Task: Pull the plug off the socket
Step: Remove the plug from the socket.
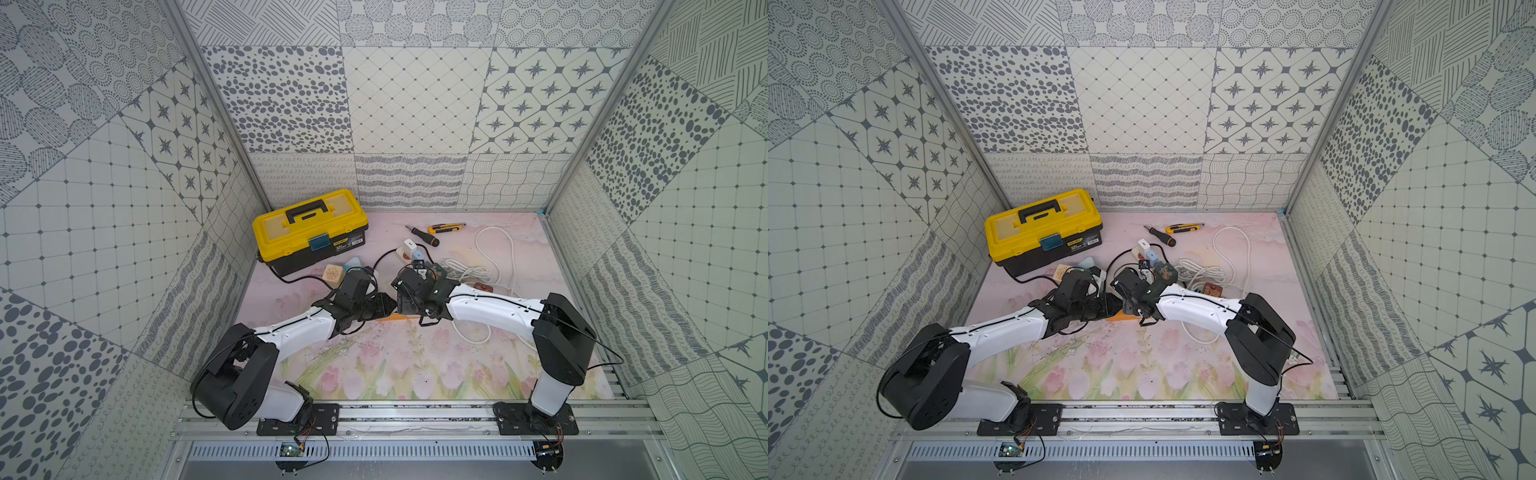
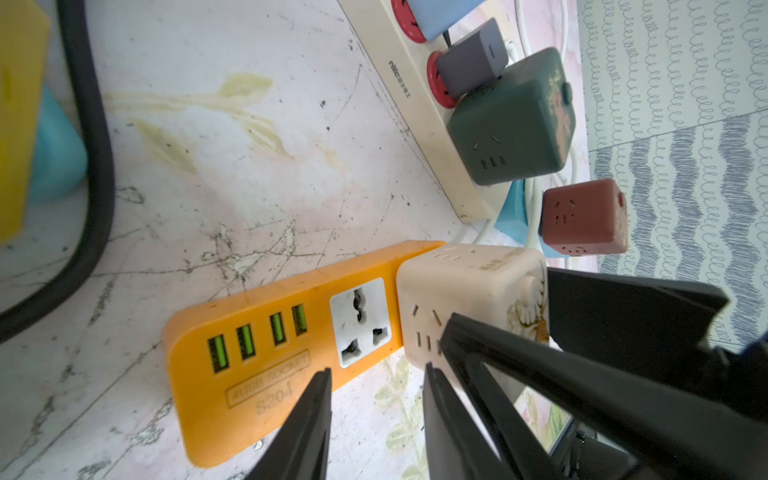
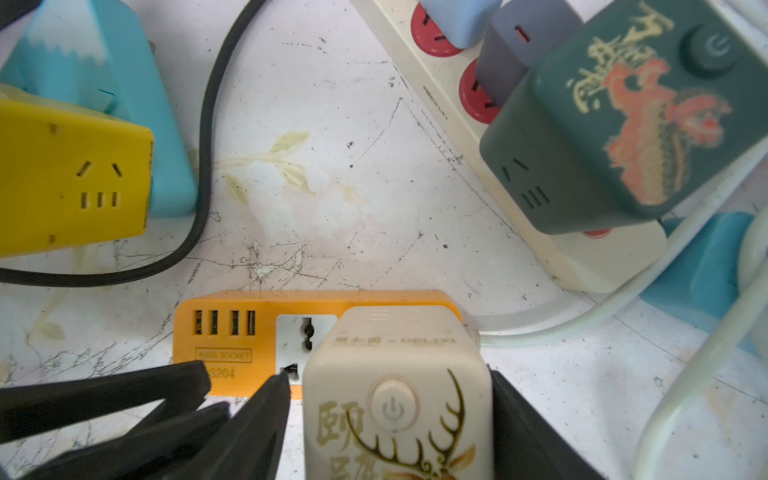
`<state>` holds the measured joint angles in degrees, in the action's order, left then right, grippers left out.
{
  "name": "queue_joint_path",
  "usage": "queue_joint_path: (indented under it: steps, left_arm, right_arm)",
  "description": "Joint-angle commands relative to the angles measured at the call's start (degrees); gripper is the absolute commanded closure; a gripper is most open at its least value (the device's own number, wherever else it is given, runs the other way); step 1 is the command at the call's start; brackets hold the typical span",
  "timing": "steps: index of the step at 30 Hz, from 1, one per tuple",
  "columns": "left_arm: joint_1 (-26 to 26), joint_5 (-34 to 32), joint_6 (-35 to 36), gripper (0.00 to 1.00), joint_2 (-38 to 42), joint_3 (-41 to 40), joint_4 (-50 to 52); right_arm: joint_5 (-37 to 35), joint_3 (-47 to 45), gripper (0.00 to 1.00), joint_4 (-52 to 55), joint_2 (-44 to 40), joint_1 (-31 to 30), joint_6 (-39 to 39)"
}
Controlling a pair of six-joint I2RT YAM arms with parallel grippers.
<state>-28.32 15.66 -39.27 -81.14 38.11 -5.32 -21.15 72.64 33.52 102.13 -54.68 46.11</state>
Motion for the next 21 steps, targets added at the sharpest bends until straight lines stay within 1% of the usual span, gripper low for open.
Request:
queue_joint_path:
  steps: [1, 3, 5, 8, 13, 17, 21]
  left_arm:
    - [0.57, -1.58, -1.3, 0.63, 0.66, -1.01, -3.39]
    - [0.62, -0.93, -1.57, 0.64, 0.4, -1.3, -3.85]
    - [0.63, -0.01, -1.73, 0.66, 0.04, -1.63, -4.75]
    - [0.65, 2.05, -1.37, 0.7, -1.62, -1.24, -6.03]
    - [0.48, 6.67, -1.52, 0.82, -5.83, -0.32, -8.83]
    - [0.02, 6.3, -1.21, 0.88, -9.02, -1.23, -9.2]
    - [-0.16, 7.46, 0.11, 0.93, -11.6, -1.6, -8.52]
  right_arm:
    - [-0.3, 0.85, 0.28, -0.82, 0.79, -0.59, -0.99]
    - [-0.3, 0.66, 0.31, -0.41, 1.04, -0.62, -1.67]
    - [-0.27, 0.38, 0.37, 0.23, 1.07, -0.61, -2.38]
    - [1.1, -0.54, 0.44, -0.07, 0.36, -0.69, -3.82]
    - [4.39, -0.6, 0.53, 1.11, -0.87, -1.53, -6.08]
    - [4.56, -1.31, 0.61, 0.54, -1.89, -1.93, -5.89]
    - [3.13, -0.92, 0.65, 1.29, -1.58, -1.93, -5.02]
